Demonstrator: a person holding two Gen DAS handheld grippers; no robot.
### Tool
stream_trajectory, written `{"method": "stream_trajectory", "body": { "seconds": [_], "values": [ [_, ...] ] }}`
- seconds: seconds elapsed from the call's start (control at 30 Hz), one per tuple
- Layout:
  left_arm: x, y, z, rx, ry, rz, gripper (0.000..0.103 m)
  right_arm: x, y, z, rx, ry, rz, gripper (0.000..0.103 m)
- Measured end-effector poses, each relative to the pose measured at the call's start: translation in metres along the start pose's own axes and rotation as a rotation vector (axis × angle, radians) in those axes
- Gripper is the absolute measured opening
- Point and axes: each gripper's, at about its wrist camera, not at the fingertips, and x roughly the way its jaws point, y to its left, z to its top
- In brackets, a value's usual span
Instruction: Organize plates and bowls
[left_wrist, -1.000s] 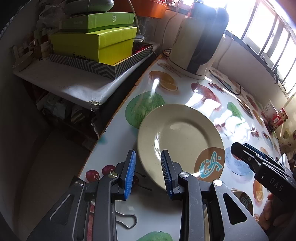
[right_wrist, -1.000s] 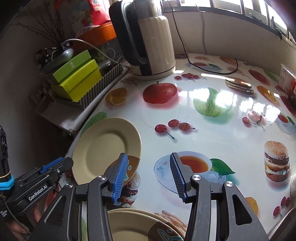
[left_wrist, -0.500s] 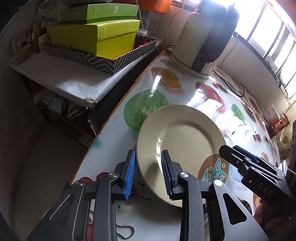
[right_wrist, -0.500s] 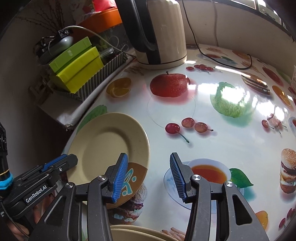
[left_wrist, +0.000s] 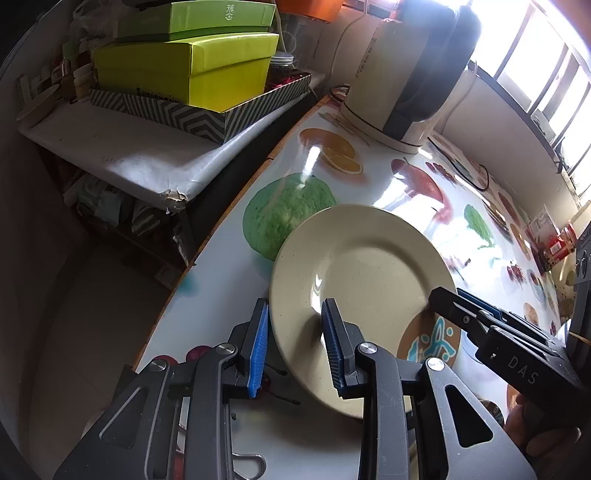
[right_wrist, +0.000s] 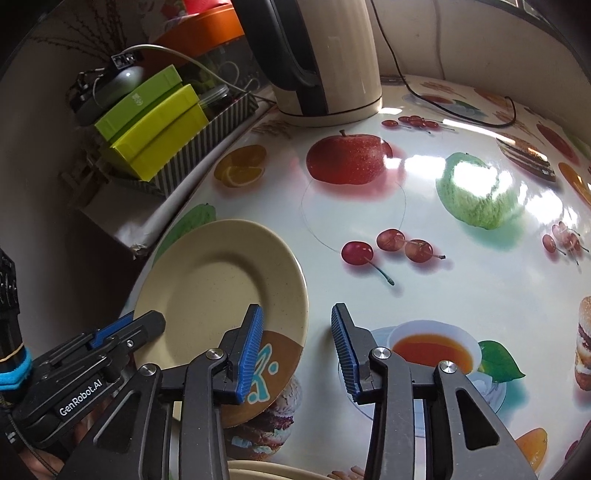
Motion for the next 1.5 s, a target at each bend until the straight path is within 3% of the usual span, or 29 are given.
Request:
{"method": "stream_trajectory", "body": {
  "seconds": [0.23,0.9,1.5],
  "values": [
    [-0.001,0.001,-0.001,-0.007,-0.006,0.003,0.028,0.0,0.002,0.0,-0.009,-0.008,0.019,0.022],
    [-0.012,-0.012,-0.003,0.041,-0.045,0.051,0.028,-0.008,0.001,-0.001,0.003,-0.029,0.019,0.022],
    [-0.042,-0.025,-0.008,0.059,-0.088,0.025,0.028,-0.044,0.001,-0.008,0.011,-0.095,0.024,0.021]
  ]
}}
